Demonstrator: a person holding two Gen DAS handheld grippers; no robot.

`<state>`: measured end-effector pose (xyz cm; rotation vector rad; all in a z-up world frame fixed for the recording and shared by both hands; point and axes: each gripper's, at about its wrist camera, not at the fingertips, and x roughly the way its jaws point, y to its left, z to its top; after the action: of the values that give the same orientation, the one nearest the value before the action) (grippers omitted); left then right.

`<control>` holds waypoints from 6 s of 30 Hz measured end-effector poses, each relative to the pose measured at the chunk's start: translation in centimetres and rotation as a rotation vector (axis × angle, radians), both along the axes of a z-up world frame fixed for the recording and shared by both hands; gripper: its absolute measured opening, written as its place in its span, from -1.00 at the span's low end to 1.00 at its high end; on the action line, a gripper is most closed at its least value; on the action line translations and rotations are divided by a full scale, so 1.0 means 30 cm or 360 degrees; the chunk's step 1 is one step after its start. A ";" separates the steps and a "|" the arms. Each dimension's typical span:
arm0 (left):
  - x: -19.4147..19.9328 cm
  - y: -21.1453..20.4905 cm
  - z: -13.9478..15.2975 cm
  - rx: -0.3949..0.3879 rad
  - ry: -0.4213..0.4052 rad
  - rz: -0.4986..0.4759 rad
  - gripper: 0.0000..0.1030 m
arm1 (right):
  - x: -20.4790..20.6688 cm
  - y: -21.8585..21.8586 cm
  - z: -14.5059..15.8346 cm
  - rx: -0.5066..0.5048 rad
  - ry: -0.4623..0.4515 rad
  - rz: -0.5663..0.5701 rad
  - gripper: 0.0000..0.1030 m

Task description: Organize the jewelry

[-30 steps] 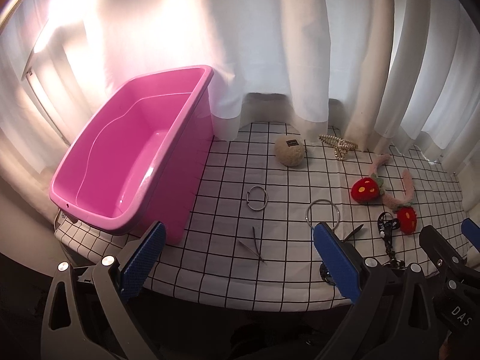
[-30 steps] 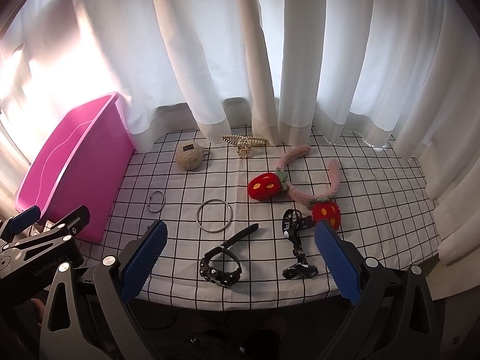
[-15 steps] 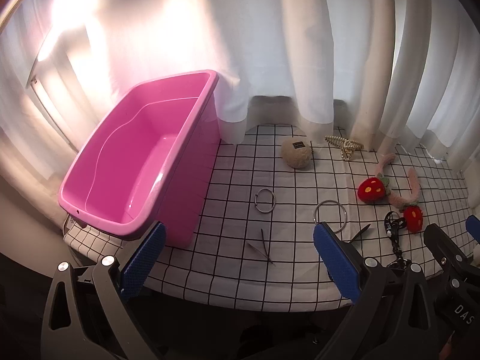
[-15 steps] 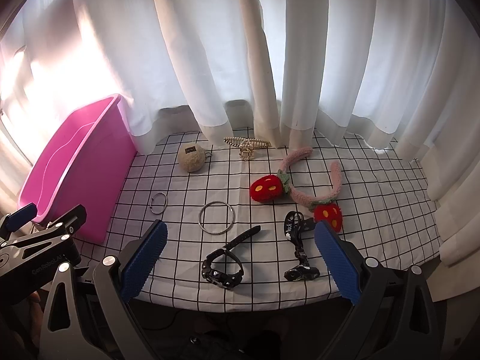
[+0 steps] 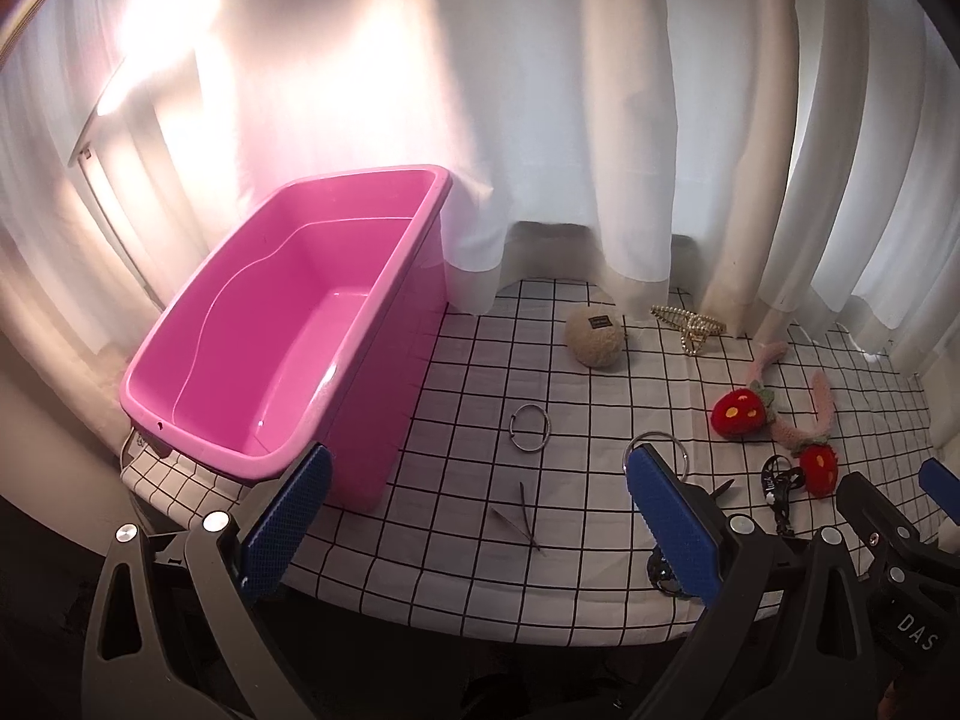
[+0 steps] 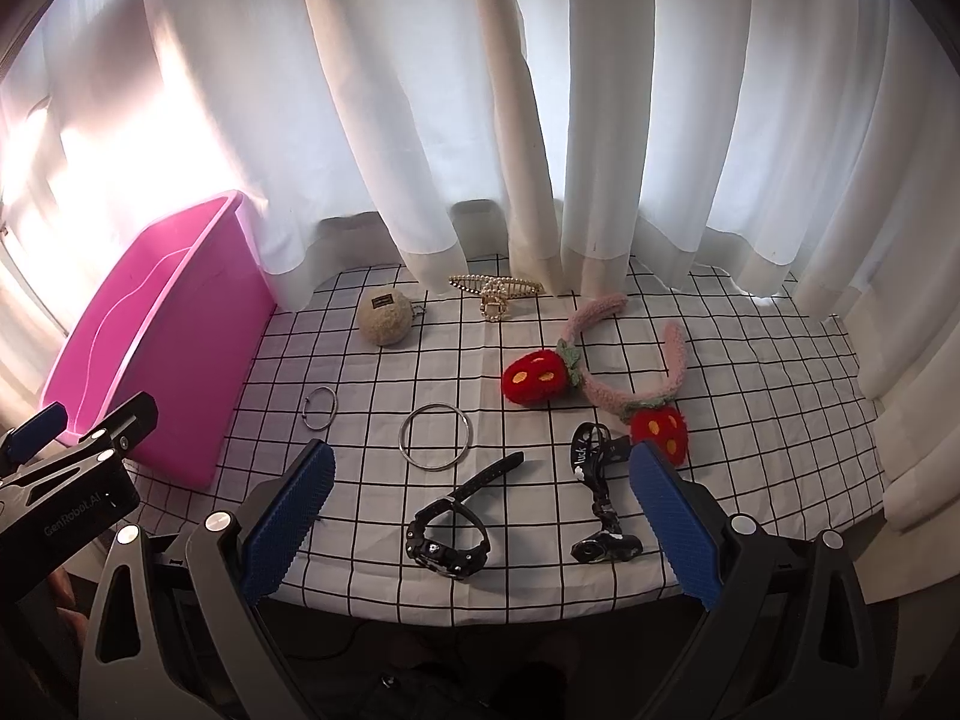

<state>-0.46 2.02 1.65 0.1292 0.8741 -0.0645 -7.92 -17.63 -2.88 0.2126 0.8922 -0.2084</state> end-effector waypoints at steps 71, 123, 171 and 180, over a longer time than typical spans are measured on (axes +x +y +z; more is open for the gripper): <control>0.155 -0.015 -0.686 -0.0024 0.0413 0.0091 0.88 | 0.061 -0.391 -0.712 0.0151 0.0479 -0.0194 0.83; 0.100 -0.049 -0.591 -0.0174 0.0266 -0.0078 -0.83 | -0.003 -0.260 -0.552 0.0093 0.0170 0.0117 -0.65; 0.548 0.799 -0.178 -0.0191 0.0089 0.0355 -0.78 | 0.823 0.942 -0.004 0.0249 -0.0066 0.1079 -0.64; 0.566 0.813 -0.209 -0.0130 0.0124 0.0359 -0.58 | 0.872 0.939 -0.046 0.0220 0.0061 0.0991 0.06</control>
<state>16.52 26.41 -4.61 -0.0493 0.9572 0.1063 18.23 10.53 -4.26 0.0509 0.9714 0.4298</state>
